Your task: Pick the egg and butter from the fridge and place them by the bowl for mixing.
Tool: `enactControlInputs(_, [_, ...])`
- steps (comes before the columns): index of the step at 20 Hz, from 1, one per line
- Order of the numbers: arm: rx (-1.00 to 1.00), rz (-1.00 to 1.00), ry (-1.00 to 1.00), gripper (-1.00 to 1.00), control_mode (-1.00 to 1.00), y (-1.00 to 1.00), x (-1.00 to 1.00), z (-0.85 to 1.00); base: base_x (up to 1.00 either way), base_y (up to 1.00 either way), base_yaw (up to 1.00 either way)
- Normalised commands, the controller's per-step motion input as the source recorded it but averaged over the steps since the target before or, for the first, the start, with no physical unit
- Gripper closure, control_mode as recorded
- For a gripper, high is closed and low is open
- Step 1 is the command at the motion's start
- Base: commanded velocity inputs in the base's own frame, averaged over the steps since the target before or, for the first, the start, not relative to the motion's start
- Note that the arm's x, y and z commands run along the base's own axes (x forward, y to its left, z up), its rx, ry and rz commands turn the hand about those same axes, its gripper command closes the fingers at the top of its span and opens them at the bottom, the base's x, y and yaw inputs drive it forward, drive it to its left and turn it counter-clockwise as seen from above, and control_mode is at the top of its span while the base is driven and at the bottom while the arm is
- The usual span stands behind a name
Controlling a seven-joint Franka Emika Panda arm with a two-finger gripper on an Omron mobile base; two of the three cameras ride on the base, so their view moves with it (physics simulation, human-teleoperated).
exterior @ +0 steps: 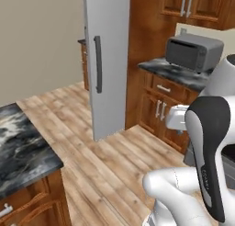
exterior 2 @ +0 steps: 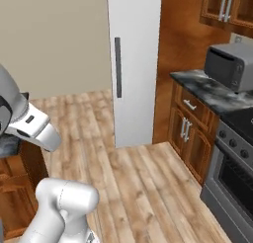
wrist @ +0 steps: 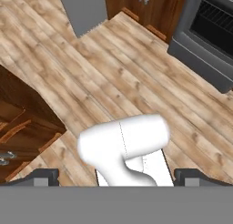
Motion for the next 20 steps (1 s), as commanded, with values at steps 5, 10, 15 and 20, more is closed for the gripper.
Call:
enactControlInputs(5, [0.0, 0.0, 0.0, -1.0, 1.0, 0.0, 0.0, 0.0, 0.54, -0.25, 0.29])
enactControlInputs(10, [0.0, 0.0, 0.0, -1.0, 1.0, 0.0, 0.0, 0.0, 0.57, -0.1, 0.46])
enactControlInputs(15, [0.0, 0.0, 0.0, -1.0, 1.0, 0.0, 0.0, 0.0, 0.62, -0.1, 0.39])
enactControlInputs(20, [0.0, 0.0, 0.0, -1.0, 1.0, 0.0, 0.0, 0.0, 0.7, -0.16, 0.25])
